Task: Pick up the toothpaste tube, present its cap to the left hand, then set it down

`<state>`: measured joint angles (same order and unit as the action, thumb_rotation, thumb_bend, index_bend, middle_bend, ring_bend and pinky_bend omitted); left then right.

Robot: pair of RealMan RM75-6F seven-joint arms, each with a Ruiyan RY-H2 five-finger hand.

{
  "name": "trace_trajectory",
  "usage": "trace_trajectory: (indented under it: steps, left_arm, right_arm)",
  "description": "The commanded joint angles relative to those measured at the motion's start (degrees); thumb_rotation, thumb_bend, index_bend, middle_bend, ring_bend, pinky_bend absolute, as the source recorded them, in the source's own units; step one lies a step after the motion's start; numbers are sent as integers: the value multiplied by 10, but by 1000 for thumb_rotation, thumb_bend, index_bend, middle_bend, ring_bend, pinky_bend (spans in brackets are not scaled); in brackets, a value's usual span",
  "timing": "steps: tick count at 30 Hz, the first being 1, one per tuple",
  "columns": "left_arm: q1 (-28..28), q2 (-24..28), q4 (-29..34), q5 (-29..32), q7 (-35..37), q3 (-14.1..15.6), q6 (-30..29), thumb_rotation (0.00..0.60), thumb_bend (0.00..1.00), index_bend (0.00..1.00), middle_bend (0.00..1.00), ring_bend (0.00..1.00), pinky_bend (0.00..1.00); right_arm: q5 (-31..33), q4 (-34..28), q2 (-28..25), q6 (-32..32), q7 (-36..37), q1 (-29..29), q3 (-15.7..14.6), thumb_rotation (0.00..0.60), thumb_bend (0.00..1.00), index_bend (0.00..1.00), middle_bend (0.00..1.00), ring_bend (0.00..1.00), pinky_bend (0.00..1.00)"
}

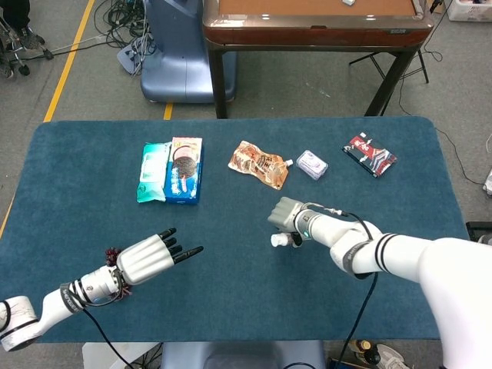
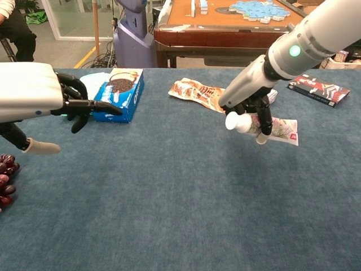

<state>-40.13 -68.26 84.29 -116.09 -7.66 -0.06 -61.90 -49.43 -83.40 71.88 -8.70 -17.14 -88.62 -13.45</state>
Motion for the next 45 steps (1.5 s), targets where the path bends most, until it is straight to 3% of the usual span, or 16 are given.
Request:
trace_trajectory:
  steps: [1,7,17,31,45]
  left_arm:
    - [-15,-16,-7,-4,-35,-6,9,600,227,0,510,461,262]
    - [-41,-29,0,-5,-82,-8,37,600,227,0,565,496,321]
    - [-80,-42,13,10,-124,-16,78,600,227,0,597,529,379]
    - [-85,-43,18,44,-135,-3,81,600,227,0,598,530,389]
    - [-90,-44,26,64,-172,7,95,600,227,0,600,532,391]
  right_arm:
    - [45,23,43,11,31,-68,-63,600,1000,938,801,766,636]
    - [92,35,85,11,77,-150,-125,600,1000,976,819,792,652]
    - [143,70,151,11,147,-241,-169,600,1000,1000,843,826,667]
    - [143,78,181,-23,191,-262,-162,600,1000,1000,848,845,667]
    - [147,80,175,-23,218,-274,-151,600,1000,1000,850,856,667]
